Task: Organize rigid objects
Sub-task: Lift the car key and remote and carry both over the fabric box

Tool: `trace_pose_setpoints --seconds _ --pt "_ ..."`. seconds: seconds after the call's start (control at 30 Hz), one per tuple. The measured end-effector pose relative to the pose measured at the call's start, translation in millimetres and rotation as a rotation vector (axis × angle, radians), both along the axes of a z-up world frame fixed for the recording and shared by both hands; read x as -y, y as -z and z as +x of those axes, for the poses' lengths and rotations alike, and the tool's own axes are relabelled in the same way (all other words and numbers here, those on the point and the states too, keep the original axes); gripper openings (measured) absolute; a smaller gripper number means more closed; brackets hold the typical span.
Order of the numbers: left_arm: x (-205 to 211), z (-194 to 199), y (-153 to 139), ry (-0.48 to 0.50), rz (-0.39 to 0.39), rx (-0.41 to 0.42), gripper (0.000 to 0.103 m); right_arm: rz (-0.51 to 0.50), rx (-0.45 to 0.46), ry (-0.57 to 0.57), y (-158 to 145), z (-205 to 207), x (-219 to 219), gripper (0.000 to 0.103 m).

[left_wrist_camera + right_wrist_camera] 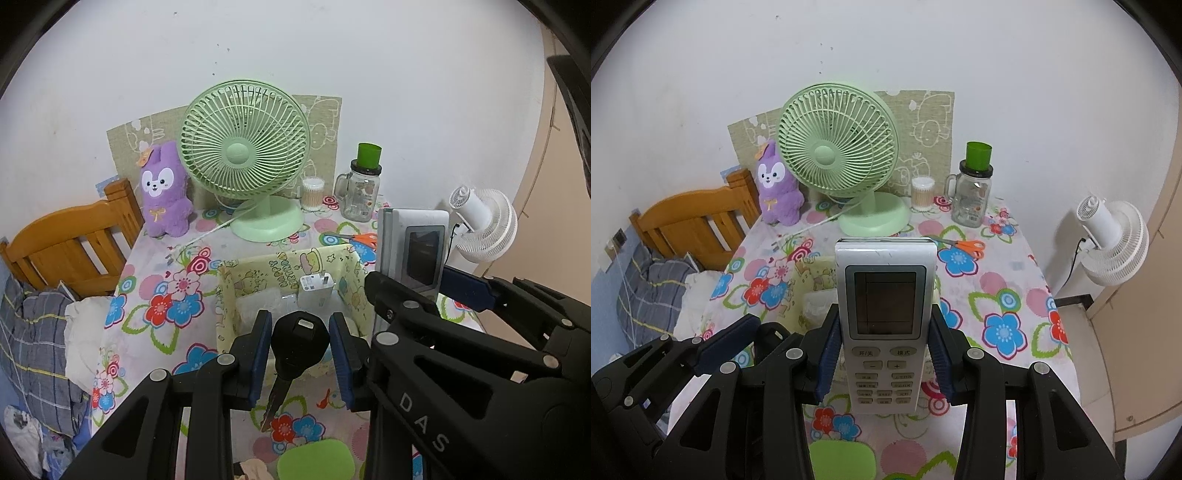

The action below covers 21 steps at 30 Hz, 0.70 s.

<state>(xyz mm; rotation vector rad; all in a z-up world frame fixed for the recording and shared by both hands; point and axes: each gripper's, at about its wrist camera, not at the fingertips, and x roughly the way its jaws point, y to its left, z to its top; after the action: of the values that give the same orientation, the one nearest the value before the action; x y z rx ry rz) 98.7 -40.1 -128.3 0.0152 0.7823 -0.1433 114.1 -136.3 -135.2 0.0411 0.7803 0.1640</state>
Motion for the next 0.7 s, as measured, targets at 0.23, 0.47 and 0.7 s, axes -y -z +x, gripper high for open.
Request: trace_pose_setpoints --seconds 0.23,0.47,0.7 --pt "2.7 14.8 2.0 -0.016 -0.014 -0.009 0.032 0.003 -0.012 -0.011 3.0 17.0 1.9 0.047" --pt "6.0 31.7 5.4 -0.035 -0.007 -0.015 0.032 0.011 -0.023 -0.029 8.6 37.6 4.3 0.047" --pt "7.6 52.4 11.0 -0.066 -0.013 -0.028 0.032 0.010 -0.035 -0.051 13.8 60.3 4.7 0.047"
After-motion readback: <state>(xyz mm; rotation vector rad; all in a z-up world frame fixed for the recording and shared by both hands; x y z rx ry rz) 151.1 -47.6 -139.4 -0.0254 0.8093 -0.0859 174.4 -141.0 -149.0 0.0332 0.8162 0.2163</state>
